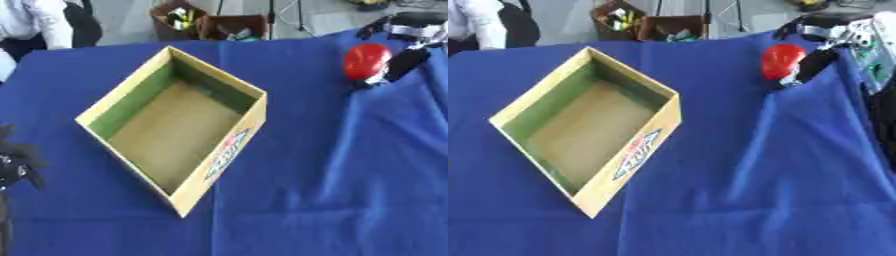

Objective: Pick up objects on the table and place them in the box.

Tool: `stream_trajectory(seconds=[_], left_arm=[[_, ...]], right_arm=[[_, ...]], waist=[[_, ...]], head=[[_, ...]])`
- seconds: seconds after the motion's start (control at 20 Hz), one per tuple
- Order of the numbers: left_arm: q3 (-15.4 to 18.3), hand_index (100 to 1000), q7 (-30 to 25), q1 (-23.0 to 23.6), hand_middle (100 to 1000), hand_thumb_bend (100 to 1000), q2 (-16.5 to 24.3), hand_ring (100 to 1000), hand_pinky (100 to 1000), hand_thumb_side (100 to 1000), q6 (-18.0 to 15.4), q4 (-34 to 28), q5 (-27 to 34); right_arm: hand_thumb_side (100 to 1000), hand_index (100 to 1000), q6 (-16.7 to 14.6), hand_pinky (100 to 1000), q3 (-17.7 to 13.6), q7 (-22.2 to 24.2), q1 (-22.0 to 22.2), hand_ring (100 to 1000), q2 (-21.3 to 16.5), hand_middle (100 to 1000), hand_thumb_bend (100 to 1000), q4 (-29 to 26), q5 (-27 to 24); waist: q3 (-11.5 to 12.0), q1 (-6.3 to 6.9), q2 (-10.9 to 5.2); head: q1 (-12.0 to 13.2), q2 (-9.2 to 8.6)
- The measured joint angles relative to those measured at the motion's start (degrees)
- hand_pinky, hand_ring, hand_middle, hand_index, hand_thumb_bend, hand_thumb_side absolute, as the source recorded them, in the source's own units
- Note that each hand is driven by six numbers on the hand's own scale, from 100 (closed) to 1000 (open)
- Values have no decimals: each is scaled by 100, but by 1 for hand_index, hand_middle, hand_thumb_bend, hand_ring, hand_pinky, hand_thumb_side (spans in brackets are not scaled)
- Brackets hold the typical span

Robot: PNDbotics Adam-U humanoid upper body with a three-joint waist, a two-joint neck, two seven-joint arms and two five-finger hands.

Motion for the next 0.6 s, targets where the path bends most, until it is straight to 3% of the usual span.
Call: stream_trajectory(seconds=[0.3, 0.6], left_arm=[[0, 823, -11, 0, 523, 100, 0, 487, 294, 966, 7, 0, -6], [-1, 823, -16, 0, 522, 100, -1, 486, 294, 965, 9, 0, -7]], right_arm=[[463, 966, 80, 851, -33, 143, -29, 966, -7, 856, 504, -105, -119], [452, 964, 113, 850, -31, 63, -29, 965, -7, 867, 365, -126, -81]], waist=[[-14, -4, 0], [-4, -21, 22]], head=[[13, 0], [6, -3]])
